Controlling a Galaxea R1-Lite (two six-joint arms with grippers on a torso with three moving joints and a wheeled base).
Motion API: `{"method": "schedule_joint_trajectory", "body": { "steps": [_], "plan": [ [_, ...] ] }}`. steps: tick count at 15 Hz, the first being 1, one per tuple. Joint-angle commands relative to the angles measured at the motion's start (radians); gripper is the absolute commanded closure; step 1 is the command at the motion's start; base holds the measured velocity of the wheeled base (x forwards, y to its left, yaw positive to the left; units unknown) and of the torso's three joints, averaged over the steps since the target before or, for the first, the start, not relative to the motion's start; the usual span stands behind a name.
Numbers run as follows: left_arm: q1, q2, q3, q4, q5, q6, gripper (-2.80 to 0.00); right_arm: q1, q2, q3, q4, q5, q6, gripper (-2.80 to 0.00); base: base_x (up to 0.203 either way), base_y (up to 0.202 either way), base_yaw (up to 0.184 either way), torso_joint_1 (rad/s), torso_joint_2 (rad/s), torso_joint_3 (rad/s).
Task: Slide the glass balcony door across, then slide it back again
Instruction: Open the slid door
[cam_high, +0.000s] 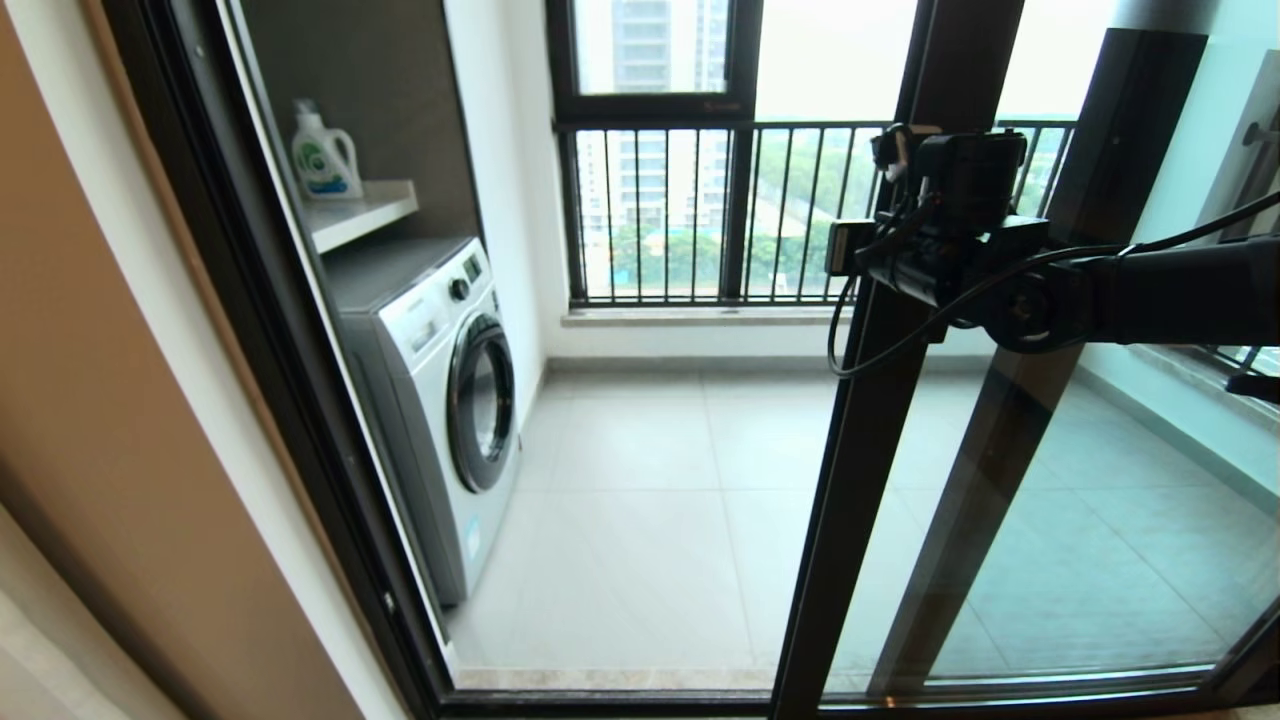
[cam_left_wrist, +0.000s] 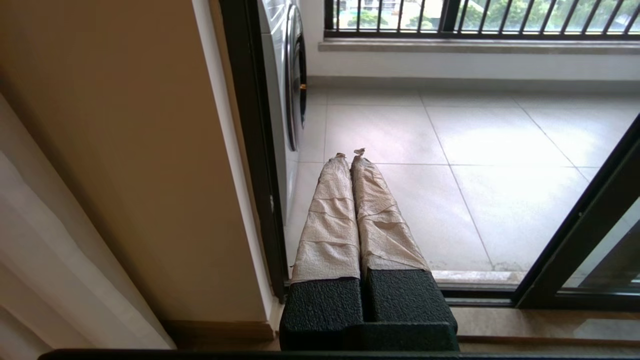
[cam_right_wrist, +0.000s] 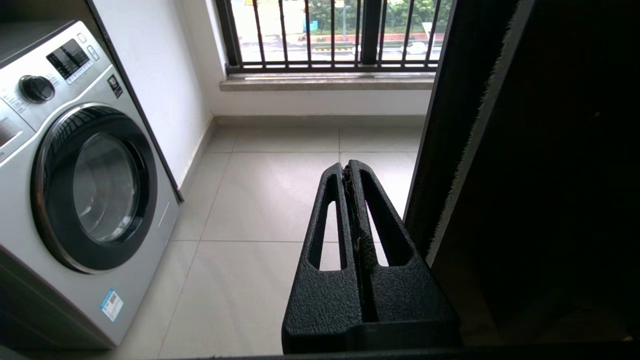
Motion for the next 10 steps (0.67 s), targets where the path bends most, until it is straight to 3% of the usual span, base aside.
{"method": "schedule_joint_trajectory", "body": {
  "steps": [1, 10],
  "plan": [
    [0.000, 0.001, 0.000, 0.000, 0.000, 0.000, 0.00, -0.027, -0.026, 0.009, -0.005, -0.005, 0.002, 0.00, 0.000, 0.000, 0.000, 0.000, 0.00, 0.000],
    [0.001, 0.001, 0.000, 0.000, 0.002, 0.000, 0.00, -0.107, -0.071, 0.068, -0.018, 0.036, 0.002, 0.00, 0.000, 0.000, 0.000, 0.000, 0.00, 0.000]
  ]
}}
